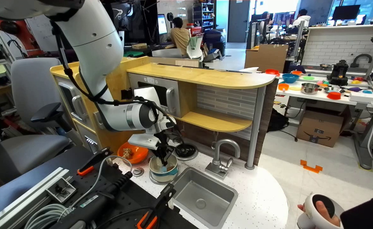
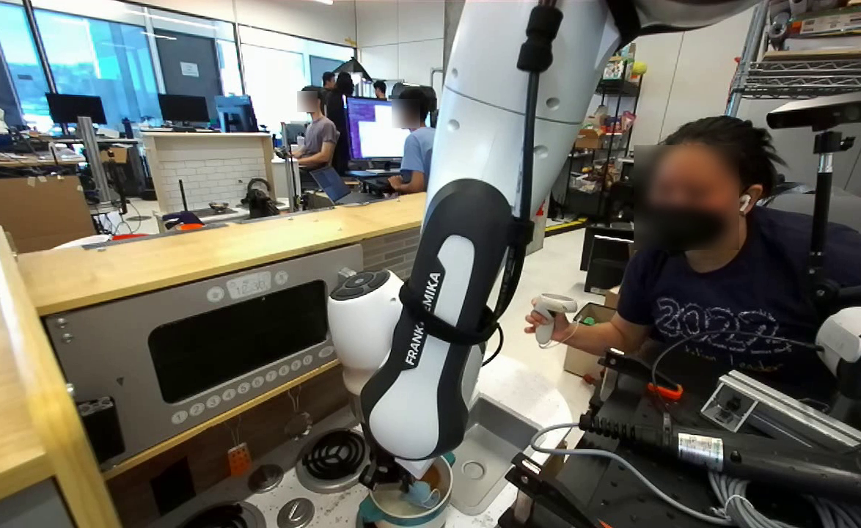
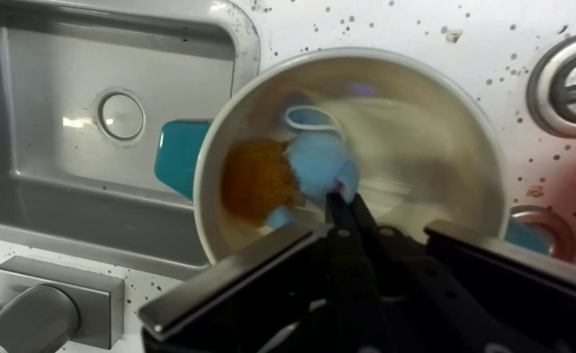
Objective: Put the thing in the bowl into the sink
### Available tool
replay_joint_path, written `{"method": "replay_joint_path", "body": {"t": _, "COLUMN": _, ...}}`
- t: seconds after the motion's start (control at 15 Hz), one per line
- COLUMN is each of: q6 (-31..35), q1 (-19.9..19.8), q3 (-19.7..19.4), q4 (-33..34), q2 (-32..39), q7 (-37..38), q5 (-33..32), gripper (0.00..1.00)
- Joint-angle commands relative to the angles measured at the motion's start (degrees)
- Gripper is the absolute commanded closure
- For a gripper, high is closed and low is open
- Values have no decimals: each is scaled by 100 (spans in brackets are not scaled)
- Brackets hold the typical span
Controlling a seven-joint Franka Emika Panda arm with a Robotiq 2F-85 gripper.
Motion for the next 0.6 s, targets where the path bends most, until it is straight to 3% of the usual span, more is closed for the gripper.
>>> {"method": "replay_joint_path", "body": {"t": 0.0, "q6": -20, "q1": -112, "q3": 88, "q4": -71, "q2": -144, "q7": -212, "q5": 126, "gripper": 100}}
{"method": "replay_joint_path", "body": {"t": 0.53, "q6": 264, "q1": -526, "q3": 494, "q4": -1269, "q2": -1309, "q7": -787, "q5": 97, "gripper": 100}}
